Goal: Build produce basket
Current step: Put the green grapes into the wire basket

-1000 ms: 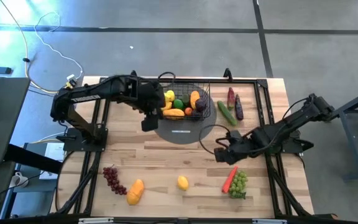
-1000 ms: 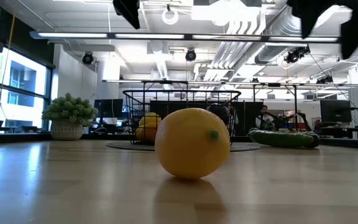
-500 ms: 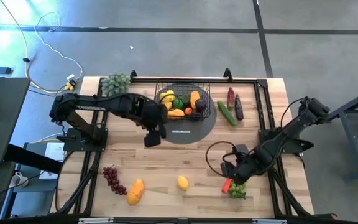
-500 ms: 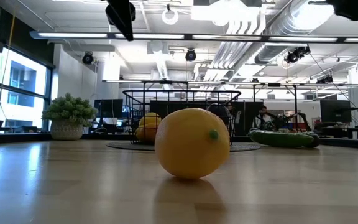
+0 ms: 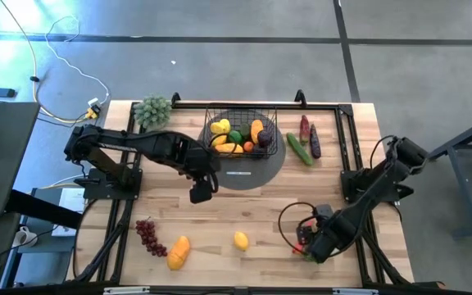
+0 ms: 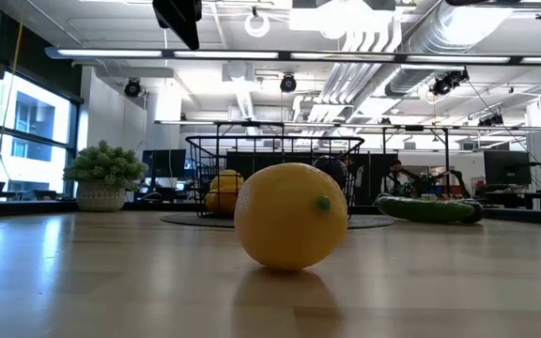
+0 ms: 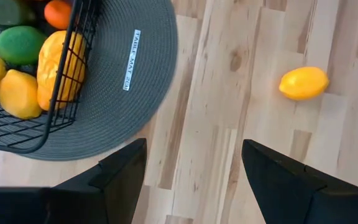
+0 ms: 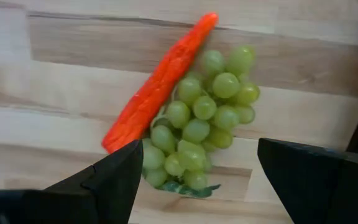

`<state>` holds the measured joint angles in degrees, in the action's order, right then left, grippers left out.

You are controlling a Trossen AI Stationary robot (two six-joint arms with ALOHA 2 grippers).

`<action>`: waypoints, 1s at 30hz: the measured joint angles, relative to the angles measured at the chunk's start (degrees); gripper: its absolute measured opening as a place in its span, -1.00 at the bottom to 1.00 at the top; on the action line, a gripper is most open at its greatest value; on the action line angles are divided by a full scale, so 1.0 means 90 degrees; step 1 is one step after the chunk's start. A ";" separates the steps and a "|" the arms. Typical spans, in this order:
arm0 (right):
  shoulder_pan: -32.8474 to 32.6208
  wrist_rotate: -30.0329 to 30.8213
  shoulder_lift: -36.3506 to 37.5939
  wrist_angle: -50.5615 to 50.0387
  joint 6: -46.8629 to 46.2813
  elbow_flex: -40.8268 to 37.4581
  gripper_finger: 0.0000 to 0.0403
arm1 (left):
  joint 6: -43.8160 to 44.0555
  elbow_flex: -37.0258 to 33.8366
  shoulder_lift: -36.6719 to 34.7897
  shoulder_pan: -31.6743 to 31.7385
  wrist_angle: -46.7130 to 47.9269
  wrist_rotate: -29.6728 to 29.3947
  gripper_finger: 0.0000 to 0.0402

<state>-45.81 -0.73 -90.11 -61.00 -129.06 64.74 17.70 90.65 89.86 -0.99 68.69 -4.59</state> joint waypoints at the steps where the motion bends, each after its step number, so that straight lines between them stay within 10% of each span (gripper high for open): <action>1: -0.0038 0.0000 -0.0068 0.0001 -0.0111 0.0001 0.48 | 0.0022 0.0000 0.0000 -0.0019 0.0000 -0.0005 0.27; 19: -0.0215 -0.0262 -0.1406 0.0603 -0.0516 0.0001 0.42 | -0.0116 0.0000 0.0000 -0.0064 0.0051 -0.0007 0.27; 30: -0.0210 -0.0429 -0.1482 0.0624 -0.0509 0.0019 -0.46 | -0.0494 0.0000 0.0000 -0.0059 0.0097 0.0297 0.27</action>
<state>-47.70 -4.59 -103.45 -55.38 -133.64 64.91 13.25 90.65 89.86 -1.52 69.56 -1.91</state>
